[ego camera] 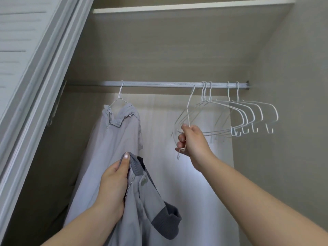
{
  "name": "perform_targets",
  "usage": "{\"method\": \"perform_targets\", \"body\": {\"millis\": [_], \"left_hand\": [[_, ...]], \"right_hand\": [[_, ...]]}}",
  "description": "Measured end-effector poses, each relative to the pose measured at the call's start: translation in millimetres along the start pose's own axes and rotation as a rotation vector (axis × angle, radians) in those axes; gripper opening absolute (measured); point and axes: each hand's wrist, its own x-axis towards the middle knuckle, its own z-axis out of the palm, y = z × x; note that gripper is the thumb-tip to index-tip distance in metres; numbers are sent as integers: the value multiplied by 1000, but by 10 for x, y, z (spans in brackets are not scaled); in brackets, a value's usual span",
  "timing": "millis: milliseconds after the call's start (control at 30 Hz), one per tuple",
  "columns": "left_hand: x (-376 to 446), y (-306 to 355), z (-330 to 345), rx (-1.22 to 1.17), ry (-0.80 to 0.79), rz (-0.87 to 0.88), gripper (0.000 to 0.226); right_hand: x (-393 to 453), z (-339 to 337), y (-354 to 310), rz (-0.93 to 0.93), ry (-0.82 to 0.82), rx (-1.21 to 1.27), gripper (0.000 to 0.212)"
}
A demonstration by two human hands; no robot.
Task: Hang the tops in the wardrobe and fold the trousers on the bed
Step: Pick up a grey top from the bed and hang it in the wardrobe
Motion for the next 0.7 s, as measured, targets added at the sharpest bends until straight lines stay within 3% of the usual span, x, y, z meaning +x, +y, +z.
{"method": "perform_targets", "body": {"millis": [267,700], "left_hand": [[-339,-24,21,75,96,2,34],[-1233,359,-231,220,187,50,35]], "right_hand": [[-912,-232,236,4,-150,-134,7],[-1999,-601,274,-190,-184,-336,25]]}}
